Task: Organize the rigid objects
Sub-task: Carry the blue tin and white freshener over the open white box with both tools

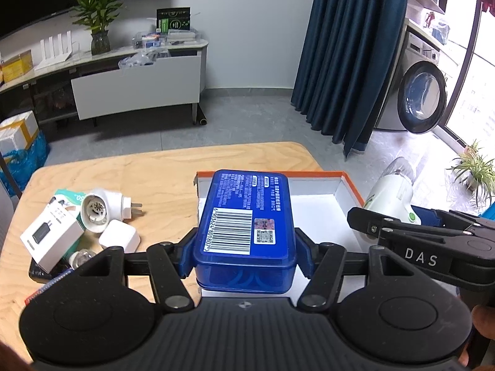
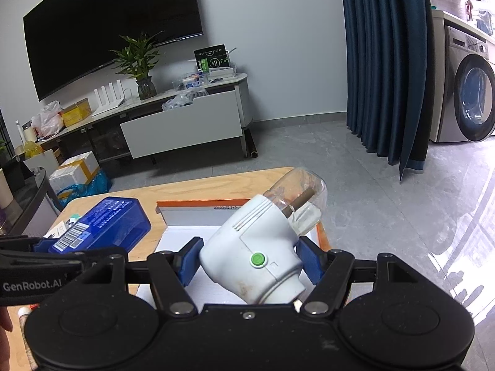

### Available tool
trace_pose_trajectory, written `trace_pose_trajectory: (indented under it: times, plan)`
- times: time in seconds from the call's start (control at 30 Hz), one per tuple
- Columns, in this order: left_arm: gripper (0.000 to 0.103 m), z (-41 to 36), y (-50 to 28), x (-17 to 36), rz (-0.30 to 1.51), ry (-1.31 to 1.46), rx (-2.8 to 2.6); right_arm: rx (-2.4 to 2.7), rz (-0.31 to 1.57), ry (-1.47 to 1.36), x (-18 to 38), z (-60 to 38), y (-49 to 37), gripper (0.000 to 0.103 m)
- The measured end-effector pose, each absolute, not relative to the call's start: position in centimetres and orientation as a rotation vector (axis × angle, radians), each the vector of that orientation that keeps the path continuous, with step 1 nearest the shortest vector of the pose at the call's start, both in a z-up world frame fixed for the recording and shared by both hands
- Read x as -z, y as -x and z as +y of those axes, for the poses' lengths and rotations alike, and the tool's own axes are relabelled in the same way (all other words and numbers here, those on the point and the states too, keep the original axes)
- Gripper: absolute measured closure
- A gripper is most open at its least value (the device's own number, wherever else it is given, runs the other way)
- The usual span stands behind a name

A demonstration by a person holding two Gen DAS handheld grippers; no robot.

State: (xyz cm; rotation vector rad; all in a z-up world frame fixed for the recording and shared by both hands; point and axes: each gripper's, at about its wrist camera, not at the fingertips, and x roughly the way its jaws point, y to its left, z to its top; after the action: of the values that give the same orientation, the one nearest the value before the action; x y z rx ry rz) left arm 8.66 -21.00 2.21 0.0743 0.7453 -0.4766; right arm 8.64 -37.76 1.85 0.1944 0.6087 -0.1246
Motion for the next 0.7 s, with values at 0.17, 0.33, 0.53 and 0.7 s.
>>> trace_pose_trajectory:
  times: [0.17, 0.33, 0.53, 0.7]
  plan:
    - [0.040, -21.5, -8.9, -2.0, 0.745, -0.084, 0.474, 0.123, 0.604, -0.193, -1.9, -37.7, -9.1, 0.023]
    - [0.040, -21.4, -9.3, -2.2, 0.742, -0.085, 0.467, 0.123, 0.600, -0.202, -1.8, -37.9, -9.8, 0.024]
    - [0.040, -22.2, -9.5, -2.1, 0.733, -0.108, 0.469, 0.118, 0.603, -0.193, -1.6, -38.0, -10.4, 0.023]
    - [0.040, -22.5, -9.8, -1.8, 0.739, -0.105, 0.472, 0.121, 0.609, -0.193, -1.4, -38.2, -10.8, 0.023]
